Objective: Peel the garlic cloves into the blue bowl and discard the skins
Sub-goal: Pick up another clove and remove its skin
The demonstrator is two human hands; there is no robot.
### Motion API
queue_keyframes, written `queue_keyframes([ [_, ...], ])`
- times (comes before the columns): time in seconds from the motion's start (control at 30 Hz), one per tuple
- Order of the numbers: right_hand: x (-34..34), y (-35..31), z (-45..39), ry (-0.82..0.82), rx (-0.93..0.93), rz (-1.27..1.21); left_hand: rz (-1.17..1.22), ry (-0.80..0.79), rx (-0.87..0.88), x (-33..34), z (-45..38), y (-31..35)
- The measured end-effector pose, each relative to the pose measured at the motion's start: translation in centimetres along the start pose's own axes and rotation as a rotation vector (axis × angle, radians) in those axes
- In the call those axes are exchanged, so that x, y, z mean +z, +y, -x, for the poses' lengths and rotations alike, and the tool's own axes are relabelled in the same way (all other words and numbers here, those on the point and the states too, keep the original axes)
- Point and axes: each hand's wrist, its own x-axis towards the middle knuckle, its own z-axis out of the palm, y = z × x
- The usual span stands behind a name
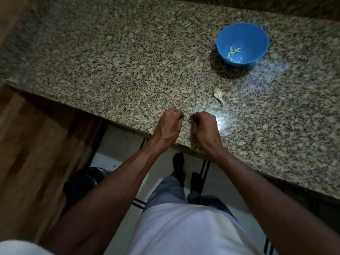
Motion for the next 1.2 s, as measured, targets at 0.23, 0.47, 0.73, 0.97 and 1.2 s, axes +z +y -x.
queue_keyframes([
  [0.23,-1.0,-2.6,-1.9,-0.121,0.377,-0.789,0.750,0.185,-0.639,-2.5,2.1,-1.6],
  [0.47,4.8,-11.4,-2.2,-0.395,0.362,-1.044,1.264,0.449,-0.828,-8.3,9.4,-6.4],
  [0.73,19.9,-23.4,3.4,-0.754,0.362,-0.935,1.465,0.812,-1.025,-13.6,23.5,-17.4],
  [0.97,32.4,-32.4,10.5,-0.927,0.335,-0.806,1.402,1.016,-1.231,-15.3,37.8,-27.7],
  [1.2,41.9,-35.6,16.1,-1.139,0.259,-0.668,1.377,1.280,-1.343,-14.9,47.0,-33.2],
])
